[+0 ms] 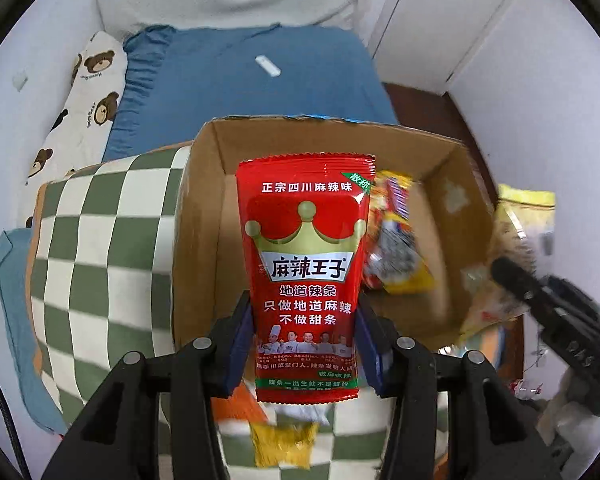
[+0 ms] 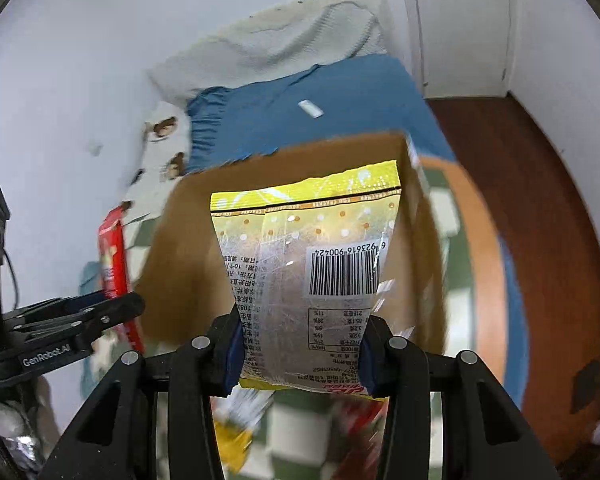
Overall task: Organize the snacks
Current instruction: 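Lower both packets into the box and open both tools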
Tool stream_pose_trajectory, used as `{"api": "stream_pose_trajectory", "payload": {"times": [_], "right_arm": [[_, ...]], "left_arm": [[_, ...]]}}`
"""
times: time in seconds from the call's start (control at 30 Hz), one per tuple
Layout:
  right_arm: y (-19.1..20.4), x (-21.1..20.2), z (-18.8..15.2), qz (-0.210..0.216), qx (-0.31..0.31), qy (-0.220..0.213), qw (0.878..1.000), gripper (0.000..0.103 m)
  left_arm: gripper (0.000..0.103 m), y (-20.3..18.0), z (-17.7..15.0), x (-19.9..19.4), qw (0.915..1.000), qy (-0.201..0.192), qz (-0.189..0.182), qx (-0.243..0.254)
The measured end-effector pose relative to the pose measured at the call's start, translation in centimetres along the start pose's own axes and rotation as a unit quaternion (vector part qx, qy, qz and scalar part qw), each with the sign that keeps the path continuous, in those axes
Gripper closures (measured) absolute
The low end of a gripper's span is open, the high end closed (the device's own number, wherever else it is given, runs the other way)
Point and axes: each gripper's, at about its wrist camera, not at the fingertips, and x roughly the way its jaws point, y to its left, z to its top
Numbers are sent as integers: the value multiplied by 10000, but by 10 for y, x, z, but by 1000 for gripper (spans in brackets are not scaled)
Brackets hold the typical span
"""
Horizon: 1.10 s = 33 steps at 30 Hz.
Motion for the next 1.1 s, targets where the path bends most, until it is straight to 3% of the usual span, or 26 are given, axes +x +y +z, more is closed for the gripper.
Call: {"api": "stream_pose_trajectory", "payload": {"times": [0.23, 0.47, 0.5, 0.57, 0.6, 0.63, 0.67, 1.1], "right_arm": [[-26, 72, 62, -142, 304, 596, 9977, 56], [-45, 124, 87, -248, 621, 886, 9938, 53], [-46, 128, 89, -299, 613, 924, 9934, 42], [-49, 134, 87, -363, 552, 978, 9930, 16], [-48, 138, 86, -352, 537, 1051, 9924, 14], [-45, 140, 85, -407, 482, 1109, 9918, 12], [-43, 139, 83, -441, 421, 1112, 9919, 12], [-18, 132, 56, -877, 2, 1156, 9894, 8]], "left_arm": [[59, 19, 61, 77, 9975, 597, 366, -109], [56, 30, 90, 111, 9953, 702, 638, -182], [55, 32, 92, 113, 9953, 704, 622, -244], [38, 36, 96, 117, 9955, 706, 515, -355], [30, 37, 97, 118, 9956, 703, 496, -376], [15, 37, 98, 119, 9955, 713, 497, -385], [10, 37, 99, 120, 9956, 711, 478, -391], [10, 19, 64, 110, 9975, 562, 330, -263]]}}
